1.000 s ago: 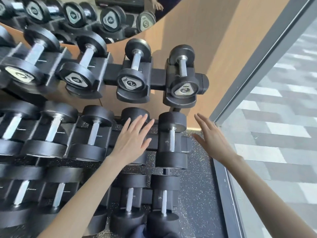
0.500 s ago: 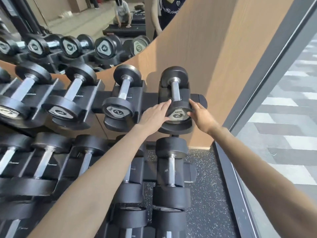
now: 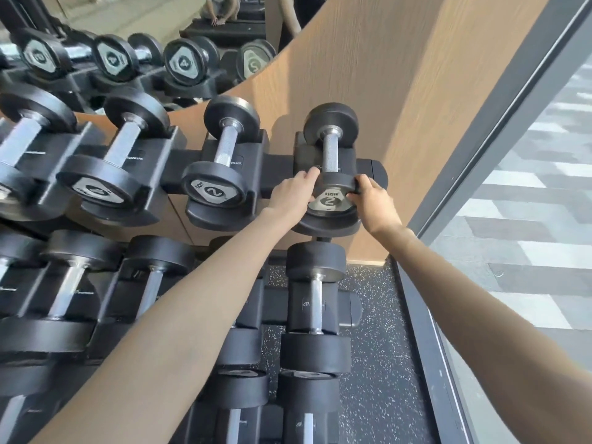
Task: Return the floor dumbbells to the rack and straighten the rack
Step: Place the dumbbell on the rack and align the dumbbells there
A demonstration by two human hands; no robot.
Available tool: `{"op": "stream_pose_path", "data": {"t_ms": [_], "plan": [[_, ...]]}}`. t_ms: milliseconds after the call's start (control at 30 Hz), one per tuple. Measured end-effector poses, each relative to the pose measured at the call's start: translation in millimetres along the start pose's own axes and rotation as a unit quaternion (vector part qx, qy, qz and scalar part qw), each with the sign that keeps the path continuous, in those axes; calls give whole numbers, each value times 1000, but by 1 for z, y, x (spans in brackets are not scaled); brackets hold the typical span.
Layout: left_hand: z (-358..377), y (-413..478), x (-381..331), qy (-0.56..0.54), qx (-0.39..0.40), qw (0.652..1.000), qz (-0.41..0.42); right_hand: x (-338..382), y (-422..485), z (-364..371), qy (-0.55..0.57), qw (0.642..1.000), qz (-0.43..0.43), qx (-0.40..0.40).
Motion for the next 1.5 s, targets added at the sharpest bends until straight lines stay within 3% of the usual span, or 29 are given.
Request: {"op": "stream_pose_path", "data": {"t_ms": [133,267,400,500,633,733,867,1033,1200,1367,1500], "plan": [[-3,-20,27,20,7,1000,21,7,-4,-9,-47,998,-16,42],[-7,-77,91,30,-83,990,106,27,-24,3,-62,995,-79,-24],[-19,-119,164,6,-156,987,29,67,-30,26,-81,988,-117,-65],[-23,-127,205,-42,-139,989,-19,107,-22,52,-87,984,-154,-30],[-26,-109,232,-88,-110,990,-3,160,-9,81,-93,981,-173,-2],[-29,-89,240,-123,-97,987,32,185,6,92,-98,983,-153,-11],[-23,-70,243,-251,-80,964,34,197,22,94,-135,985,-105,-23],[-19,-68,236,-296,-88,951,27,197,25,94,-105,992,-60,-30],[-32,-66,217,-128,-100,985,62,168,14,109,80,995,-17,-53],[-47,-54,197,-24,-83,993,83,151,10,121,210,976,3,-49],[-41,-57,211,-196,-95,974,59,145,15,118,222,975,-6,-14]]}}
Point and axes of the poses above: each hand's wrist, its own y-axis towards the middle knuckle, its own z-axis out of the palm, x = y × z, the point moved 1 cm from there along y, towards the middle knuckle, and after that the axes turned 2 degrees about z, right-handed, at the moved point
